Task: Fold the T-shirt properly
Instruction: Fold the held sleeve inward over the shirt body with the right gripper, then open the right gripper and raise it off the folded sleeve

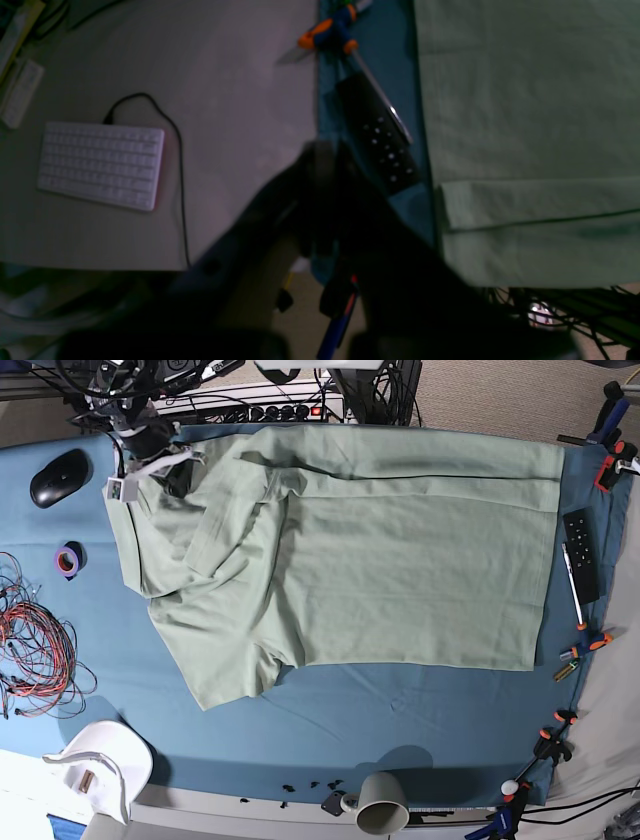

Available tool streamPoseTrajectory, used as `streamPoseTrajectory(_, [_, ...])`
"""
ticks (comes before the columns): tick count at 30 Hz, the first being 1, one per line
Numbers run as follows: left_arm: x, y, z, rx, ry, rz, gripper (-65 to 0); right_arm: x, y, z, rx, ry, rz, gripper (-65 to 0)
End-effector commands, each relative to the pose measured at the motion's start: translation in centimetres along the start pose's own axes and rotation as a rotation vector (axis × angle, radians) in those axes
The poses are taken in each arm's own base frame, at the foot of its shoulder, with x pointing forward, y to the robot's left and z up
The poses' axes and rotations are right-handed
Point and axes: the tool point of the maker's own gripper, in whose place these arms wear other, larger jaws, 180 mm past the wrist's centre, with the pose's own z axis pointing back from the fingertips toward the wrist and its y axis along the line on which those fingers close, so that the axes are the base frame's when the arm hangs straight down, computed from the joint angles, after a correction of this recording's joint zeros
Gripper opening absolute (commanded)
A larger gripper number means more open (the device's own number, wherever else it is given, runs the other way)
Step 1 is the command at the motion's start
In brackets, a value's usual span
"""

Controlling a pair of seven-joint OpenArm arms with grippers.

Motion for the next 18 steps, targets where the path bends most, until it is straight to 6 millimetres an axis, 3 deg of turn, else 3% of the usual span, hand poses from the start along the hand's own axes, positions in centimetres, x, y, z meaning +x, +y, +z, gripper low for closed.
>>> streamPoseTrajectory(1, [1.1,0.2,0.2,0.005,-0.033,-0.021,-65.0,-4.8,-3.0,1.2,-0.128,0.208,0.023,-65.0])
streamPoseTrajectory(5, [1.1,0.2,0.2,0.005,-0.032,-0.021,-65.0,-4.9,-4.6,2.1,-0.172,0.199,0.007,-65.0])
streamPoseTrajectory(13, [1.1,0.2,0.2,0.005,-0.032,-0.021,-65.0,-2.8,-9.8,4.9,-0.302,0.124,-0.051,-65.0])
streamPoseTrajectory(18, [1.1,0.3,0.2,0.005,-0.032,-0.022,-65.0,-3.4,-10.3,5.7,-0.308,0.140,-0.076,-65.0])
